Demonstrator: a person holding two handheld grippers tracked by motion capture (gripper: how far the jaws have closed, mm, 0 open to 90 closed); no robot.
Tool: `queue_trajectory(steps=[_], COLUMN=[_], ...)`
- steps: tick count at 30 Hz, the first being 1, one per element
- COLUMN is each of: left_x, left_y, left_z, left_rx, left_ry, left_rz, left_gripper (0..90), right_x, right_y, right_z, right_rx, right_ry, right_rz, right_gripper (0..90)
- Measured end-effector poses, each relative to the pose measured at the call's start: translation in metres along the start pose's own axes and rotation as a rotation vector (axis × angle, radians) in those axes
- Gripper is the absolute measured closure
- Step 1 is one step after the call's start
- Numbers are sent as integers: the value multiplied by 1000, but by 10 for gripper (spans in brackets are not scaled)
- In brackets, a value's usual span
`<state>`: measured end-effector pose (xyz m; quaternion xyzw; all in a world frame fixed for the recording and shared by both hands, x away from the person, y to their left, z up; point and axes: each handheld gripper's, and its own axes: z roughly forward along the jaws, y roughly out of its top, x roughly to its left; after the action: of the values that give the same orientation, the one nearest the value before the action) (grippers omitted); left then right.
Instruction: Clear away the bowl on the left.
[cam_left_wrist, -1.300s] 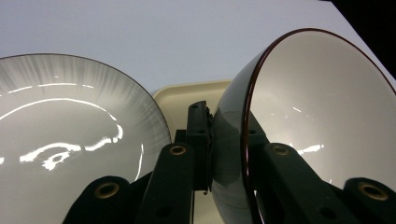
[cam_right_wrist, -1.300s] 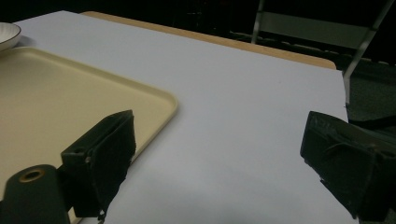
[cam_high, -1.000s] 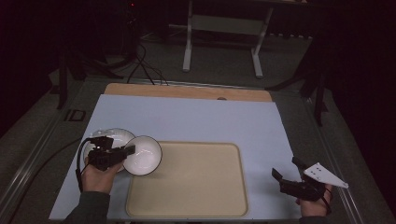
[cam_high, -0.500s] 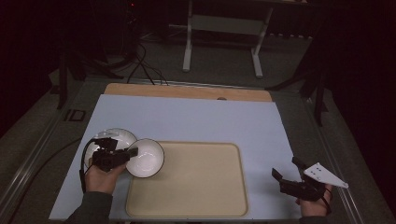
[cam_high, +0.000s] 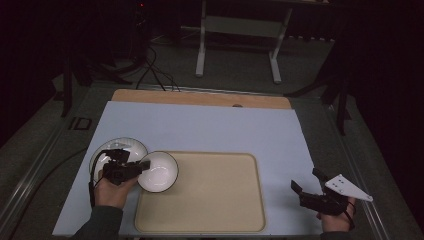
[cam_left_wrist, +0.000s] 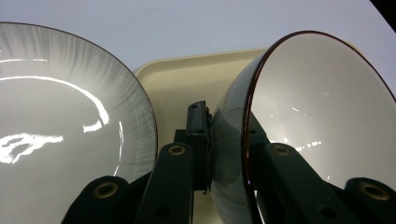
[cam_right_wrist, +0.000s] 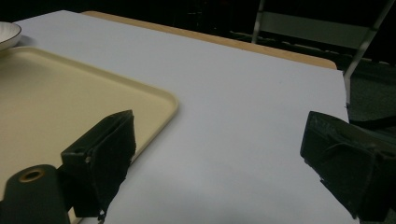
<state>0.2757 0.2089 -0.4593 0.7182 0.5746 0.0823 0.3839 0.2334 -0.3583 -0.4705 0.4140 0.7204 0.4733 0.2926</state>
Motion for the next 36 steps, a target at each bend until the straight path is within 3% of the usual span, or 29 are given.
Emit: queue_trajectory(steps=[36], left_x=[-6], left_y=[-7], left_z=[22], left_rx=[76], left_ry=[7], left_rz=[28], left_gripper=[806], right_x=[0], right_y=[0], right_z=[0], right_rx=[-2], right_ry=[-3], right_rz=[0], right_gripper=[101])
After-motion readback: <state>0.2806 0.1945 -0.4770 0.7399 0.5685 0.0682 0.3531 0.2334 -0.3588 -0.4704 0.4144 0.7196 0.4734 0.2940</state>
